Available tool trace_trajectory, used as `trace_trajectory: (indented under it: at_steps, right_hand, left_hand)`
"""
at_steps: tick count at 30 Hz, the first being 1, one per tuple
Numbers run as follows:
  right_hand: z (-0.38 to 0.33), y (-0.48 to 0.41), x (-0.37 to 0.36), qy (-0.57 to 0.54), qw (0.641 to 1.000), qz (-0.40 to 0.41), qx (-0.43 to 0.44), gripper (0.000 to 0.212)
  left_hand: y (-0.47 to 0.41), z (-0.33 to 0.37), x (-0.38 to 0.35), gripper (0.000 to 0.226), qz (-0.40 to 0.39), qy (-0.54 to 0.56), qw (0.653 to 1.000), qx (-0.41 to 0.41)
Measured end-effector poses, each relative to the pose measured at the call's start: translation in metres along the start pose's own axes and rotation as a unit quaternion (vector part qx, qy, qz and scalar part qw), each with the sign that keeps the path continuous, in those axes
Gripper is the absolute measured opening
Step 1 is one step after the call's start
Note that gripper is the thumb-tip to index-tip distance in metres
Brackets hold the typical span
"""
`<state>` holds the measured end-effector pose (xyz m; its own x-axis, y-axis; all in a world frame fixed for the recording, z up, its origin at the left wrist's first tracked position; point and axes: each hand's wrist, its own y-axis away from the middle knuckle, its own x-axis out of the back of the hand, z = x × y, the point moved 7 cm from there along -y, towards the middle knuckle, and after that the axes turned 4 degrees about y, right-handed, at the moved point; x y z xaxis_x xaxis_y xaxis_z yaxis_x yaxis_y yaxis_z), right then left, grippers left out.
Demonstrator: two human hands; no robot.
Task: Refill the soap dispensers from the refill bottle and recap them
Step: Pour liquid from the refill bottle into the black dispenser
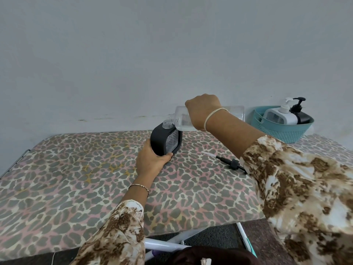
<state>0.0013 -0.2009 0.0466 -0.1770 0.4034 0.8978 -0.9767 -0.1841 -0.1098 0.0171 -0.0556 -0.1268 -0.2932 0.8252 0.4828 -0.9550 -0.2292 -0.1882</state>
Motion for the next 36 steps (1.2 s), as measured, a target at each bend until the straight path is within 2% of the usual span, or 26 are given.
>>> trace_trajectory:
  at_steps: [36]
  right_hand:
    - [-0.0027,-0.0048,-0.0002,0.017,1.000,-0.006,0.000,0.033]
  left_hand:
    - [-0.0013,-0.0018,0.0000,0.072,-0.004,0.020,1.000,0.000]
